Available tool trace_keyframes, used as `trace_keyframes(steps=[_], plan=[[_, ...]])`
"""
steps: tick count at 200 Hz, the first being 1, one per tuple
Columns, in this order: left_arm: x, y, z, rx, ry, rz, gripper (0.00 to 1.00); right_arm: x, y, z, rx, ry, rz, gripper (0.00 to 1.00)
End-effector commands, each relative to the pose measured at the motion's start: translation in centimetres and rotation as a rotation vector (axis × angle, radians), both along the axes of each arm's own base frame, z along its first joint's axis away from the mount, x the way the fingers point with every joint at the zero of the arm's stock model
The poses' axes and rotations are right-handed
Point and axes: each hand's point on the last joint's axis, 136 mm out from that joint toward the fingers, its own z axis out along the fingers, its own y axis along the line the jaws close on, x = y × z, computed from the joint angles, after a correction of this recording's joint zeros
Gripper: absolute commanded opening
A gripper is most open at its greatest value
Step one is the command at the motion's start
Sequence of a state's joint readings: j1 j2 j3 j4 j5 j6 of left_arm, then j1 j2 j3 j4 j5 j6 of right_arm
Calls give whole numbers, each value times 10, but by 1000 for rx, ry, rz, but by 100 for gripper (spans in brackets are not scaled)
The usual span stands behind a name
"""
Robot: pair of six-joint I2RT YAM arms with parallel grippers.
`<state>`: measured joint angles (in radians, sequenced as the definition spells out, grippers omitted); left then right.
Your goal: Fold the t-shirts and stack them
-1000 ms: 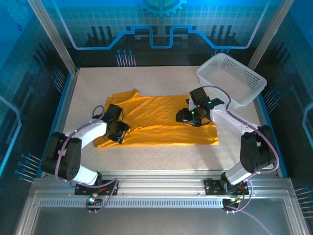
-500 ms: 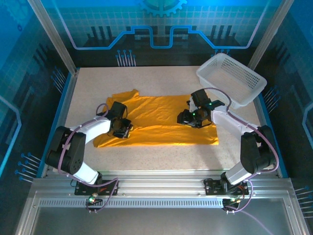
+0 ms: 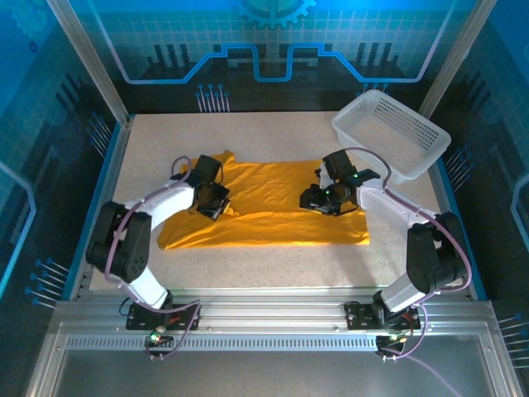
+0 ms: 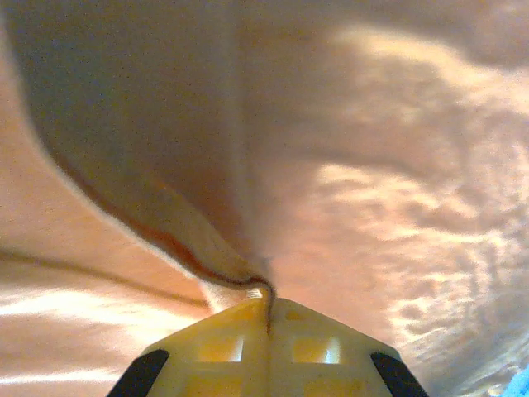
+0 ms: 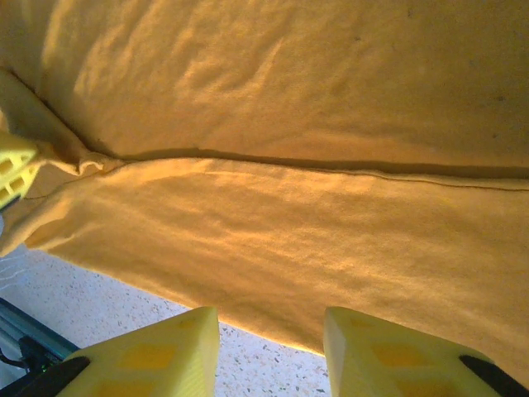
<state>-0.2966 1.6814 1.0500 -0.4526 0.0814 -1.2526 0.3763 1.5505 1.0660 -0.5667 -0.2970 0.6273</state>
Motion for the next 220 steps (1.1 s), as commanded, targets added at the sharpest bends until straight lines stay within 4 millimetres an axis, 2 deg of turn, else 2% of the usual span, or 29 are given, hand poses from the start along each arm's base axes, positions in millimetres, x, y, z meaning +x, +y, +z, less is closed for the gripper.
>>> trace_keyframes(steps=[1, 24, 46, 84, 104, 117, 130, 144, 171, 192, 210, 220], plan=[[9, -6, -2, 105, 34, -174, 0, 3, -3, 15, 28, -20, -11, 38], [18, -12, -9, 183, 73, -303, 0, 1, -6, 16, 31, -16, -17, 37], [18, -17, -17, 232, 126, -404, 0, 0, -10, 15, 35, -7, -23, 37], [22, -22, -23, 292, 127, -491, 0, -2, -12, 12, 38, 5, -25, 37], [34, -32, -15, 286, 47, -521, 10, -3, -12, 10, 37, 11, -22, 37], [40, -36, -8, 295, 14, -533, 25, -3, -11, 9, 40, 13, -21, 37], [44, -32, 4, 328, -22, -515, 36, -3, -11, 7, 39, 19, -21, 37], [46, -21, 21, 358, -76, -460, 40, -3, -10, 7, 41, 17, -20, 37], [43, 0, 37, 286, -144, -318, 39, -4, -10, 4, 44, 23, -16, 38], [34, 22, 30, 217, -117, -218, 38, -4, -9, 3, 50, 26, -17, 37], [33, 39, 17, 158, -89, -158, 21, -2, -7, 3, 57, 24, -16, 37], [34, 50, 10, 142, -62, -127, 15, -1, -6, 3, 59, 25, -14, 37]])
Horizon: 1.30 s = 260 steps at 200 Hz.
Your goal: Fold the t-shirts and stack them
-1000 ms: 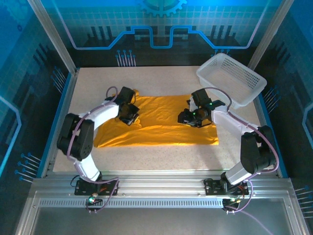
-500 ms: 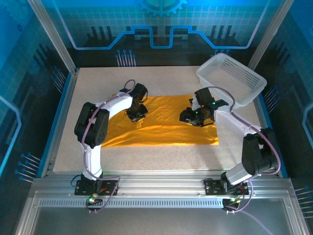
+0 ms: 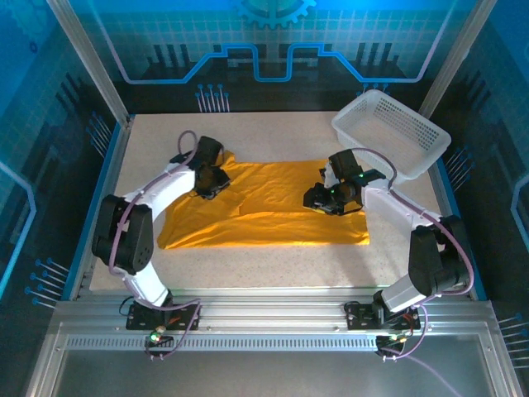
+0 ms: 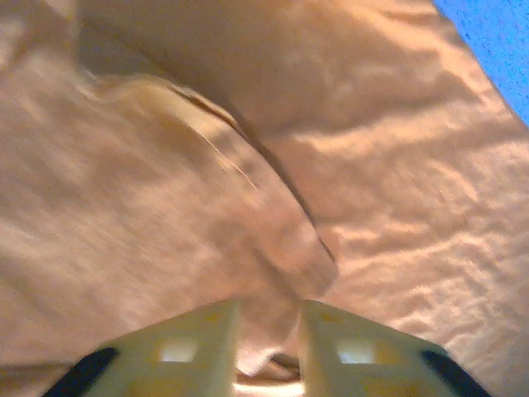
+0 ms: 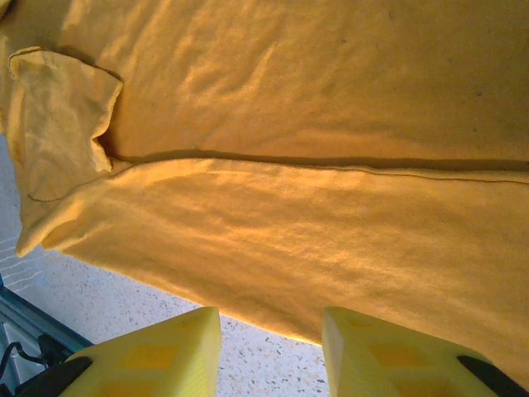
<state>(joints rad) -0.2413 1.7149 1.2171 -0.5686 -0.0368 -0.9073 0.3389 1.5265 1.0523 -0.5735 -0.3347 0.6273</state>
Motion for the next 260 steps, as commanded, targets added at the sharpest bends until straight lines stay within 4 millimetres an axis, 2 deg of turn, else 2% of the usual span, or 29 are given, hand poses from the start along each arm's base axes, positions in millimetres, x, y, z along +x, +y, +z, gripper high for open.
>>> trace_keyframes(steps=[1, 35, 87, 107, 129, 141, 153, 167, 178, 190, 209, 231, 246, 260], plan=[[-2, 18, -22, -78, 58, 92, 15, 0, 2, -2, 26, 17, 8, 37], [2, 47, -44, -60, 149, 152, 3, 3, 2, 0, 20, 12, 8, 37], [29, 75, -64, 3, 175, 163, 2, 3, -3, 2, -6, 9, -4, 37], [43, 83, -63, 18, 152, 168, 3, 1, -11, -2, -39, 18, -26, 36], [51, 89, -59, 35, 146, 162, 5, -2, -27, -8, -69, 34, -75, 36], [51, 91, -51, 44, 128, 159, 6, -3, -39, -12, -82, 49, -116, 36], [47, 94, -35, 62, 91, 159, 10, -4, -50, -14, -83, 52, -147, 36], [32, 97, -13, 81, 57, 172, 22, -3, -64, -16, -93, 57, -184, 36], [13, 98, 2, 96, 43, 191, 24, -3, -76, -20, -101, 66, -211, 35], [-15, 95, 6, 80, 55, 213, 24, -4, -87, -24, -109, 83, -235, 35], [-64, 85, -2, 34, 130, 242, 22, -4, -98, -32, -138, 107, -247, 33], [-115, 81, -21, -7, 240, 277, 20, -3, -99, -38, -156, 129, -233, 32], [-134, 92, -30, -15, 278, 314, 22, -2, -97, -42, -153, 138, -225, 32], [-132, 103, -34, -60, 247, 334, 25, -3, -93, -45, -154, 142, -205, 32]])
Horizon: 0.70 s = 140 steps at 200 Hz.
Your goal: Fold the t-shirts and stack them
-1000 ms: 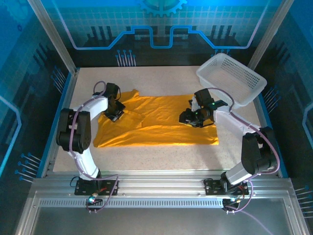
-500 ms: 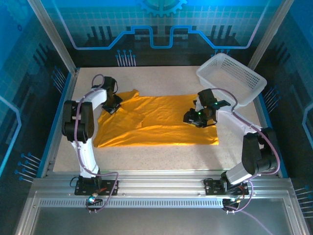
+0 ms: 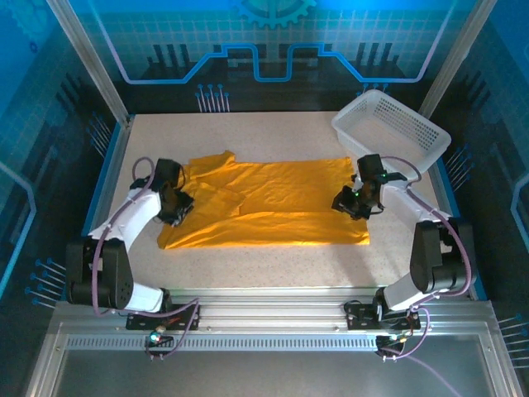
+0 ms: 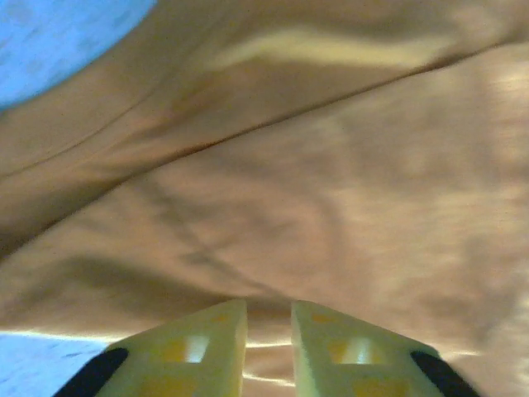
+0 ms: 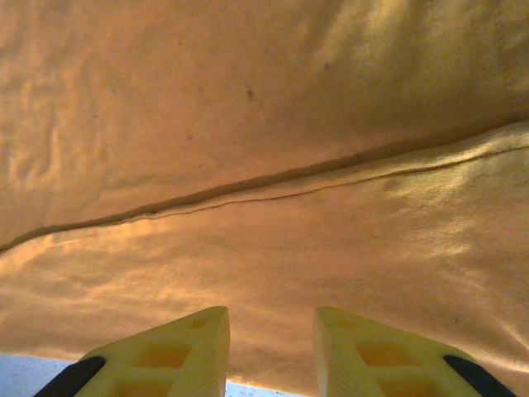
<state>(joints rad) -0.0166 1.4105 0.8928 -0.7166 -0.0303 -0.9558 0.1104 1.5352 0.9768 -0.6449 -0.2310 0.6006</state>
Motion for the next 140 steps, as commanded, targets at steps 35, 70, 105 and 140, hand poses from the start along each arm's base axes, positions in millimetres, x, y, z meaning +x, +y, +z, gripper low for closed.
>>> trace_keyframes(steps=[35, 70, 105, 140], plan=[[-16, 46, -22, -8, 123, -18, 28, -7, 9, -14, 2, 57, 90, 35], [-1, 50, -30, 28, 69, -179, 36, -12, 13, -14, 18, 63, 125, 39], [-7, 41, -46, -3, 51, -266, 40, -26, 11, -15, 16, 95, 119, 43], [-7, 33, -51, -27, -1, -303, 40, -38, 11, -13, 33, 97, 96, 47]])
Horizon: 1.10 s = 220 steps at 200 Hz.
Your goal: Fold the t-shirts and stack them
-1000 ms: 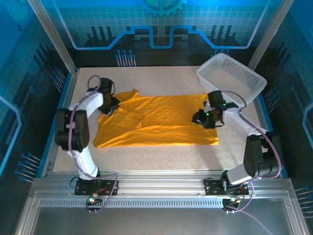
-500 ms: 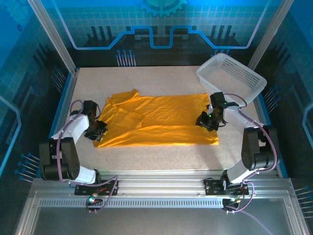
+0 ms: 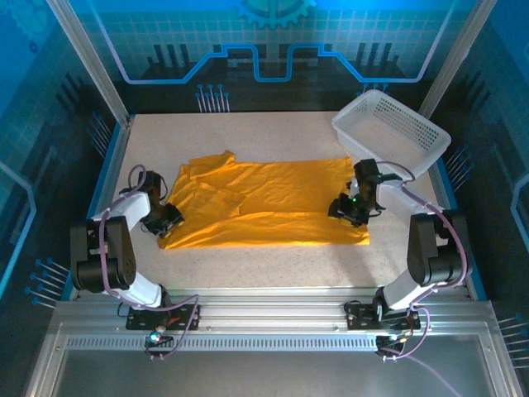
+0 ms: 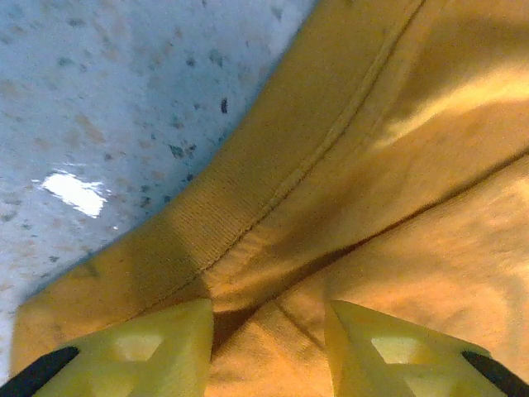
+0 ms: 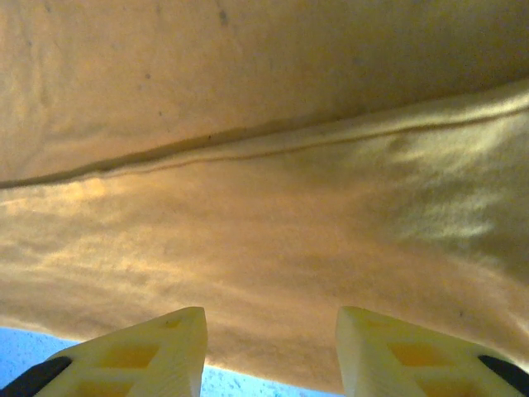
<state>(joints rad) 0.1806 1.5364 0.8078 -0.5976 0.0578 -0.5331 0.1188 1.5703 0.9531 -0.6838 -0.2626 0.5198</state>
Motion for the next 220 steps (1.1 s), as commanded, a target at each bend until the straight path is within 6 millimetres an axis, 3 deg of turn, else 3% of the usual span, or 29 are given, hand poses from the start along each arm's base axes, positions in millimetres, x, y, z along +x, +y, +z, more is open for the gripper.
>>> trace_keyframes(steps=[1, 80, 97, 120, 141, 220], plan=[[2, -6, -2, -32, -46, -70, 40, -18, 6, 5, 27, 27, 4, 47], [3, -9, 3, -39, -91, -57, 22, -16, 7, 6, 30, 22, 2, 47], [-1, -6, 6, -22, -73, -55, 22, -16, 8, 5, 30, 24, 2, 47], [-7, -3, 9, -5, -54, -49, 33, -15, 8, 4, 33, 25, 3, 47], [-8, -4, 11, -9, -52, -45, 35, -14, 10, 4, 36, 25, 6, 46], [-15, -12, 11, -48, -54, -46, 21, -13, 11, 1, 35, 31, 9, 46]])
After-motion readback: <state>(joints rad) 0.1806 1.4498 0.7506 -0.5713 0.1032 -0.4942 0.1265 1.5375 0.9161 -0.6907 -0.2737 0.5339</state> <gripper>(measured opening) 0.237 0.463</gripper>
